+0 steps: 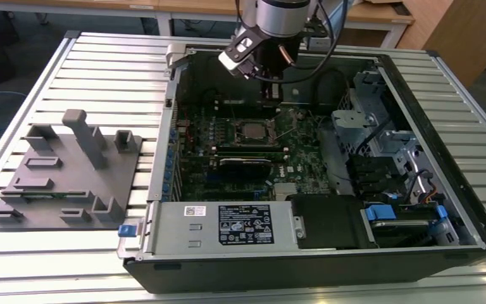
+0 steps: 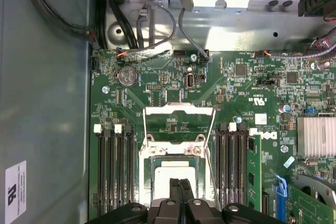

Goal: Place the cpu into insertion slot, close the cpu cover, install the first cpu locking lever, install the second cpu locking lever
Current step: 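Close the cpu cover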

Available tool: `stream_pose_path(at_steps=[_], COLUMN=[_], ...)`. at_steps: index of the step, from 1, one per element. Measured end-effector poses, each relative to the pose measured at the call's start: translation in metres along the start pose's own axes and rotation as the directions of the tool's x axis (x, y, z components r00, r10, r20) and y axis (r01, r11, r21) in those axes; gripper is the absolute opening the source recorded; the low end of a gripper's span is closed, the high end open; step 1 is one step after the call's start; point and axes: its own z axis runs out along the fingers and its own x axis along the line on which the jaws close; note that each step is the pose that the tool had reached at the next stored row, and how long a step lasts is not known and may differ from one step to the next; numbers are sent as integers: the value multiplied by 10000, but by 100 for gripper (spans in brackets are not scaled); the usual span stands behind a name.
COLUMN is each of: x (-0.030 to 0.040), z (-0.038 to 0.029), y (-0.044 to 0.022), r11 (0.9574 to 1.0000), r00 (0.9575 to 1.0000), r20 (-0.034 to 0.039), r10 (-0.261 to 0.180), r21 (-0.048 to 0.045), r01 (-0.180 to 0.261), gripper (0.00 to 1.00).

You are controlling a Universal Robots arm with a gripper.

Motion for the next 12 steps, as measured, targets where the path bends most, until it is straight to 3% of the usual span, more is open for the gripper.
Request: stream_pose_path(at_steps=[12], x=[3], z=[8], y=[171], r11=[10000], r00=[10000], r20=[1], r10=[0], r21=[0], r01=[0], gripper=[10])
